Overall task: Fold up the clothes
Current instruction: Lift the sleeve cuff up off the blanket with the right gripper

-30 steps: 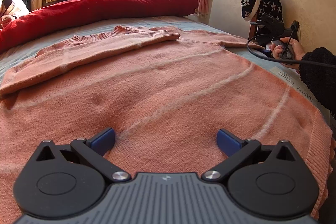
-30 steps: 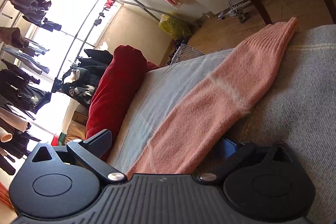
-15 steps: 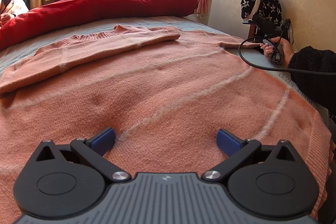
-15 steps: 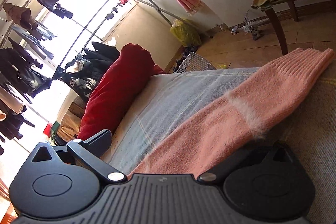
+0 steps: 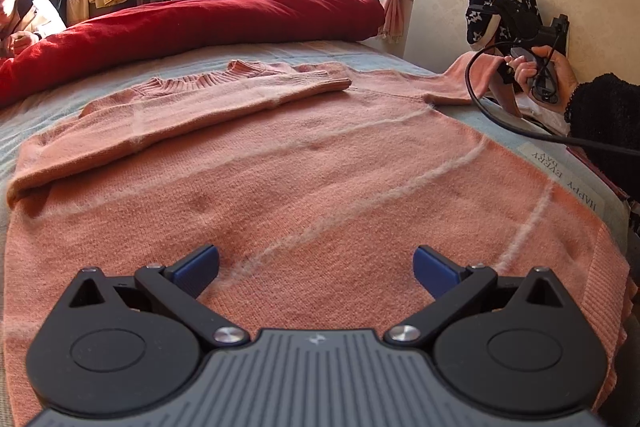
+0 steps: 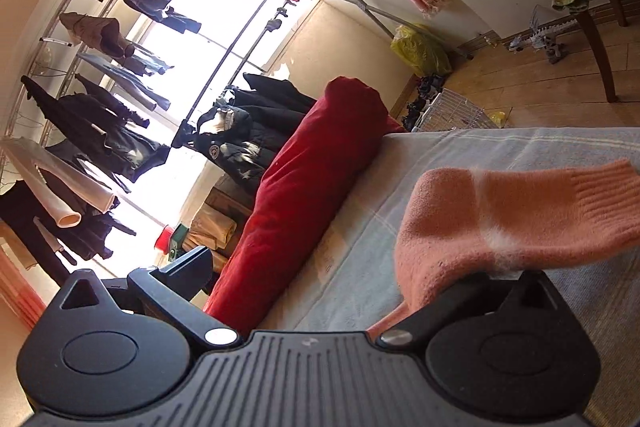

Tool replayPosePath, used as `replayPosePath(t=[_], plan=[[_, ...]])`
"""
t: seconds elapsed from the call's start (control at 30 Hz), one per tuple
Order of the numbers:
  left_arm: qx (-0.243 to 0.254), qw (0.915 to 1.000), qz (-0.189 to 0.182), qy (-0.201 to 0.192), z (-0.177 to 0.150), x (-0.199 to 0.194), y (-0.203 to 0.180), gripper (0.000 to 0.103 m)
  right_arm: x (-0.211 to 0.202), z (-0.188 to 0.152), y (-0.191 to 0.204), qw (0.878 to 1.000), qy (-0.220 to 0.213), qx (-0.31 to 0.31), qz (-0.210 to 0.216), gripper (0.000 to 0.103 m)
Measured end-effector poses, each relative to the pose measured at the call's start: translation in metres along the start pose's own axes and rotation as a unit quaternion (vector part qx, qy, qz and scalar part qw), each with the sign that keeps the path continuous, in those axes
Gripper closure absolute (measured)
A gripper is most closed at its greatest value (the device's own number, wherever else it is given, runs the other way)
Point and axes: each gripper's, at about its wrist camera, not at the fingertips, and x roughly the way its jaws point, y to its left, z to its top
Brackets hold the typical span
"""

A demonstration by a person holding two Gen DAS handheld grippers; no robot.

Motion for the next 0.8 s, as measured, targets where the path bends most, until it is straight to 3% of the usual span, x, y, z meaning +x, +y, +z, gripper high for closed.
replayPosePath(t=[0.43, 0.8], plan=[[0.036, 0.9992, 0.009, -0.012, 0.004, -0.024, 0.012, 0.001, 0.024, -0.030, 0.084, 0.997, 0.074, -0.021, 0.013, 0.000], [0.003, 0.9996, 0.014, -0.027, 0.007, -0.038, 0.039, 0.001, 0.059, -0.078, 0.129, 0.990, 0.132, -0.001, 0.047, 0.000]])
